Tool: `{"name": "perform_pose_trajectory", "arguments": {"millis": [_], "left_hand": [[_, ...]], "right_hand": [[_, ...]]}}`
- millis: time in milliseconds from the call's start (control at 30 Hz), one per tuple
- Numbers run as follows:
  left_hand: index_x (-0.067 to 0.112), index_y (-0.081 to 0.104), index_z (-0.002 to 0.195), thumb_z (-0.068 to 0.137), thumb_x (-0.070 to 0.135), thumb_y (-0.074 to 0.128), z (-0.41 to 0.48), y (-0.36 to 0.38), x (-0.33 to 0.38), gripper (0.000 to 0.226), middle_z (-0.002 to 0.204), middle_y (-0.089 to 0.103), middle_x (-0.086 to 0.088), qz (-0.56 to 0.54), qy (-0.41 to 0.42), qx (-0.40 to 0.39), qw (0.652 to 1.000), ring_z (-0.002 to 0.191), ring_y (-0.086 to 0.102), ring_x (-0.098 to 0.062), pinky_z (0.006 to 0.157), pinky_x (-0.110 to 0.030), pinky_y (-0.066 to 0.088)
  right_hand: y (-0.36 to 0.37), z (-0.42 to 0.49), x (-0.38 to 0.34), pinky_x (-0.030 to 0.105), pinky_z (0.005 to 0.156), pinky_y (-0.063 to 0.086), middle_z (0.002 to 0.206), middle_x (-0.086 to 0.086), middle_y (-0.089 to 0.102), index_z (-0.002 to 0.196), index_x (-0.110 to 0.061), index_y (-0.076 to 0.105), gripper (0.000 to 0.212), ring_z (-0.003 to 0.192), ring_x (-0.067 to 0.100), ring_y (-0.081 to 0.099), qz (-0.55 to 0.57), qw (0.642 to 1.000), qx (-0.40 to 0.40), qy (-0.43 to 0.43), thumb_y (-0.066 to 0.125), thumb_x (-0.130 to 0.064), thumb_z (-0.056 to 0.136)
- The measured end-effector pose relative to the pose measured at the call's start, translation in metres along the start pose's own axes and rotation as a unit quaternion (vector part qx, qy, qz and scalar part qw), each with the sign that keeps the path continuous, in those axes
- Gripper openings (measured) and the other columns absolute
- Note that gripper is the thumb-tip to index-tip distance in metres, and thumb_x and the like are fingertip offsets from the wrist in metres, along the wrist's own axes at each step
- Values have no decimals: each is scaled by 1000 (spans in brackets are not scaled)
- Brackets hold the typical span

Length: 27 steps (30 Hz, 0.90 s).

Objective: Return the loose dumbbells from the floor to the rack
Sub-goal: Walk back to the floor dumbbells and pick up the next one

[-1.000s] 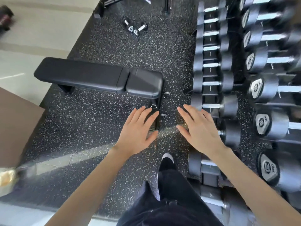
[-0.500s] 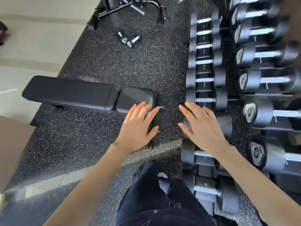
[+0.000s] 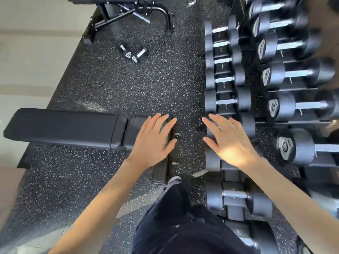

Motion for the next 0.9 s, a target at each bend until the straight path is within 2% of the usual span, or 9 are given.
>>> {"name": "perform_pose_trajectory", "arguments": {"millis": [100,233,367,433,567,600,700,833,900], "left_hand": [[15,43,140,92,49,30,28,-5,-24,60,136,51,-13,3,1,6,1000,132,42,-34,112,-50,31],[14,44,140,91,48,30,56,-11,-48,61,136,52,-13,11,-2,13,1000,131,43,-35,111,-50,32],[14,45,139,91,47,33,75,-10,-67,60,137,51,-12,-4,1,20,1000,131,43,-33,112,-49,31],[15,45,139,91,47,34,85,-4,-80,59,137,51,-11,-7,-10,20,1000,131,43,-33,112,-48,29],[14,45,139,90,46,35,112,7,-106,59,137,50,-12,-10,-45,16,999,131,44,-34,111,-48,29],[14,45,139,90,46,35,121,9,-111,59,136,51,-13,-10,-51,12,999,130,44,-35,111,-49,31],[14,45,139,91,46,34,160,15,-127,59,136,51,-13,-11,-70,5,998,129,45,-35,110,-50,33],[14,44,140,91,47,34,231,13,-152,60,136,51,-14,-16,-104,9,994,130,44,-36,110,-51,33],[14,43,140,91,47,33,271,8,-161,60,136,50,-14,-19,-110,8,994,129,44,-37,109,-51,34]], "right_hand": [[-8,34,3,49,102,39,136,10,50,137,-14,44,57,123,27,50,-11,1000,17,-1,32,-46,91],[-15,77,4,49,98,43,132,12,53,134,-11,47,55,118,28,54,-2,999,52,-15,34,-42,90],[-9,115,6,49,98,42,132,13,54,133,-12,48,57,118,28,55,-2,998,48,-27,31,-43,89],[-6,135,8,47,97,44,131,12,55,132,-12,50,54,116,26,56,-15,997,61,-44,36,-42,89],[5,177,18,46,94,46,127,12,57,130,-10,52,53,113,26,59,-28,993,83,-79,64,-34,84],[7,190,23,46,94,45,128,12,57,130,-11,52,53,113,26,58,-28,993,80,-84,63,-35,84],[10,235,44,45,95,45,129,11,56,132,-12,50,52,115,26,57,-38,992,63,-98,43,-40,89],[7,309,83,47,95,44,130,12,55,132,-11,49,54,114,28,57,-36,991,54,-121,61,-35,86],[2,348,104,48,97,43,132,13,54,134,-10,48,56,115,28,57,-35,989,42,-134,60,-35,85]]}}
Point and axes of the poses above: each hand's wrist, its own z-axis towards the middle knuckle, its own y-axis out of the palm, x = y × z, the point moved 5 cm from there along z, towards the middle knuckle
